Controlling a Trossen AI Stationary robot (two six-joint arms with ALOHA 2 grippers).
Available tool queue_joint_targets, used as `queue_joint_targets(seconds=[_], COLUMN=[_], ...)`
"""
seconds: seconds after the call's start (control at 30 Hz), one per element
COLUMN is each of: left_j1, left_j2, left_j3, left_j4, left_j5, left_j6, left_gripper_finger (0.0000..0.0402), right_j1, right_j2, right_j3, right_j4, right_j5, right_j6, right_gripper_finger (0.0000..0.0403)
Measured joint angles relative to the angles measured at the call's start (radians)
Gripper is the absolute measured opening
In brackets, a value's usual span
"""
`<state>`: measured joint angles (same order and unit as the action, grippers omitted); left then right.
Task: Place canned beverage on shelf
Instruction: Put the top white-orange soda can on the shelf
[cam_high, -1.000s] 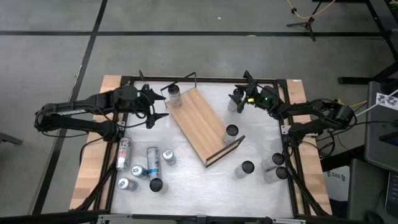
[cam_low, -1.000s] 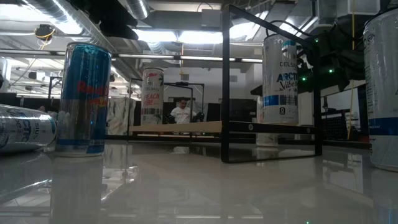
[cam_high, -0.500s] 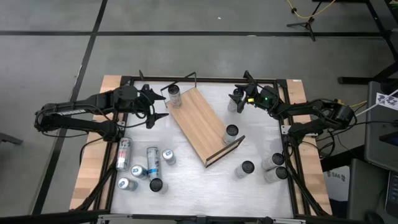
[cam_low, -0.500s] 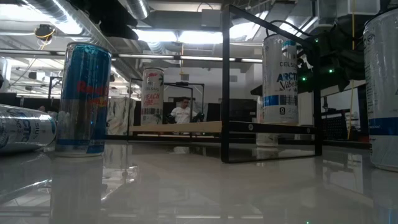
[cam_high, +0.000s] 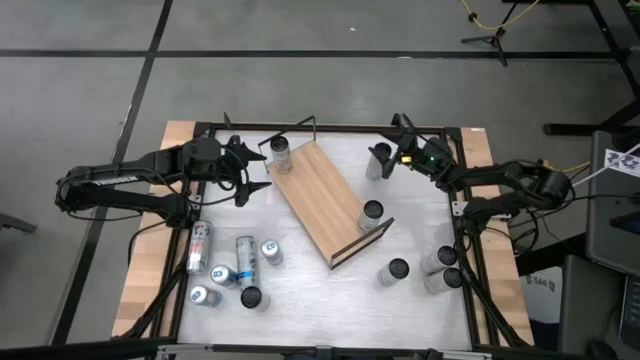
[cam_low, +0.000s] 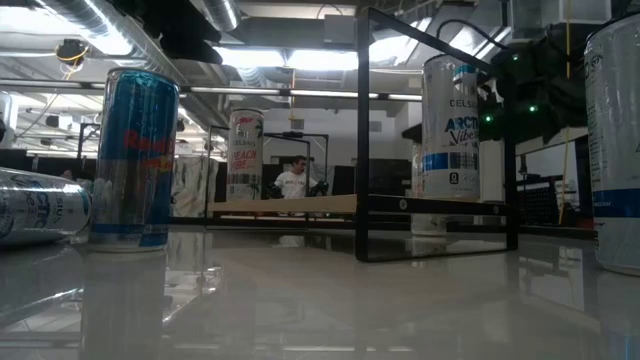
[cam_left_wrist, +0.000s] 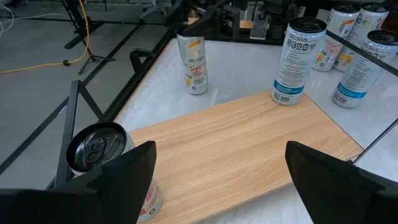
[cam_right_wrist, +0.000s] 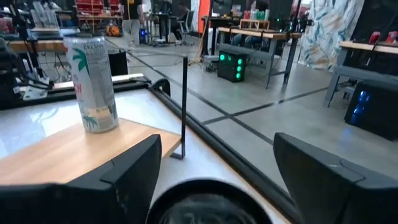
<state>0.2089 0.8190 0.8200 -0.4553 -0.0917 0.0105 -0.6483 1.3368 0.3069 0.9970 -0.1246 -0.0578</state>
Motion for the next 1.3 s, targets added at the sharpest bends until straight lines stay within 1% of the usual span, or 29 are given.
queue_joint_targets(seconds=[0.2,0.43,0.5,0.57,0.63,0.67,0.77,0.83,0.87,0.93,0.97,1.07,1.13,1.3], left_j1=[0.000,0.000,0.000,0.000,0.000,0.000,0.000,0.000,0.000,0.000,0.000,0.000,0.000,0.000], left_j2=[0.000,0.000,0.000,0.000,0.000,0.000,0.000,0.000,0.000,0.000,0.000,0.000,0.000,0.000], left_j3=[0.000,0.000,0.000,0.000,0.000,0.000,0.000,0.000,0.000,0.000,0.000,0.000,0.000,0.000], left_j4=[0.000,0.000,0.000,0.000,0.000,0.000,0.000,0.000,0.000,0.000,0.000,0.000,0.000,0.000], left_j5=[0.000,0.000,0.000,0.000,0.000,0.000,0.000,0.000,0.000,0.000,0.000,0.000,0.000,0.000], left_j6=[0.000,0.000,0.000,0.000,0.000,0.000,0.000,0.000,0.000,0.000,0.000,0.000,0.000,0.000], left_gripper_finger=[0.0350,0.0350,0.0350,0.0350,0.0350,0.0350,0.0350,0.0350,0.0350,0.0350,0.0351,0.0350,0.0350,0.0350], right_j1=[0.000,0.000,0.000,0.000,0.000,0.000,0.000,0.000,0.000,0.000,0.000,0.000,0.001,0.001], right_j2=[-0.072,-0.184,-0.220,-0.256,-0.291,-0.304,-0.308,-0.283,-0.265,-0.223,-0.201,-0.139,-0.105,-0.050], right_j3=[0.000,0.000,0.004,0.033,0.092,0.134,0.310,0.450,0.519,0.644,0.696,0.814,0.858,0.893], right_j4=[-0.003,-0.005,-0.008,-0.068,-0.212,-0.312,-0.710,-0.997,-1.114,-1.312,-1.385,-1.493,-1.501,-1.504], right_j5=[0.001,0.001,0.001,0.000,0.000,-0.005,-0.025,-0.014,-0.003,0.023,0.037,0.054,0.037,-0.030], right_j6=[0.000,0.004,0.036,0.077,0.082,0.077,0.058,0.046,0.045,0.051,0.056,0.061,0.062,0.064], right_gripper_finger=[0.0305,0.0305,0.0305,0.0305,0.0305,0.0305,0.0305,0.0305,0.0305,0.0305,0.0305,0.0305,0.0305,0.0305])
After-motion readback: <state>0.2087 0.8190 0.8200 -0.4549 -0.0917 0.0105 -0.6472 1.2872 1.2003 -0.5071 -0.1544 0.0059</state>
